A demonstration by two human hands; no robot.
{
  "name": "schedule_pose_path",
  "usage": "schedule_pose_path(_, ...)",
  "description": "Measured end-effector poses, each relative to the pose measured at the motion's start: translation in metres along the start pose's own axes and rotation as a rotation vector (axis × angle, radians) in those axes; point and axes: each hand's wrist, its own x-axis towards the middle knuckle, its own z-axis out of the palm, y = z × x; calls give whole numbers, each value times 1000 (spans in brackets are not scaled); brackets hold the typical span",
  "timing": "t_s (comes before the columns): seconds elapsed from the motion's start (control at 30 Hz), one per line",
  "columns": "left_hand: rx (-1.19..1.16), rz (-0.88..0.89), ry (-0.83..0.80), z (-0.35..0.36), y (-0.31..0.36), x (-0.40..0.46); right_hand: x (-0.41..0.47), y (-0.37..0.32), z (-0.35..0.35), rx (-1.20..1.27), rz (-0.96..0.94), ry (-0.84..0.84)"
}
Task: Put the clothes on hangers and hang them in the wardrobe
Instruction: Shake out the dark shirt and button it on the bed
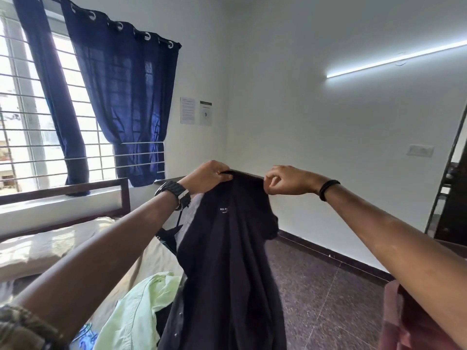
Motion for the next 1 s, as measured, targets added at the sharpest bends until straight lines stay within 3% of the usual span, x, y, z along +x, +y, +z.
schedule_pose_path(0.1, 15, -3, -4, 3, 11, 6, 3, -9, 14, 148, 54, -38)
schedule_pose_path(0.23, 101, 40, -28, 6, 23, 12, 12, -10, 29, 187, 62, 121)
schedule_pose_path(0.43, 127, 125, -61, 10, 24, 14, 8, -7, 31, 415, -9, 16)
schedule_pose_path(0.8, 340, 314, 104, 4, 3, 14, 5, -3, 15, 268, -43, 147)
schedule_pose_path(0.9, 588, 487, 279, 10, -16, 6, 7, -3, 7, 119, -120, 239)
schedule_pose_path(1.0, 717, 498, 267, 18, -35, -1, 13, -3, -3, -111, -188, 276)
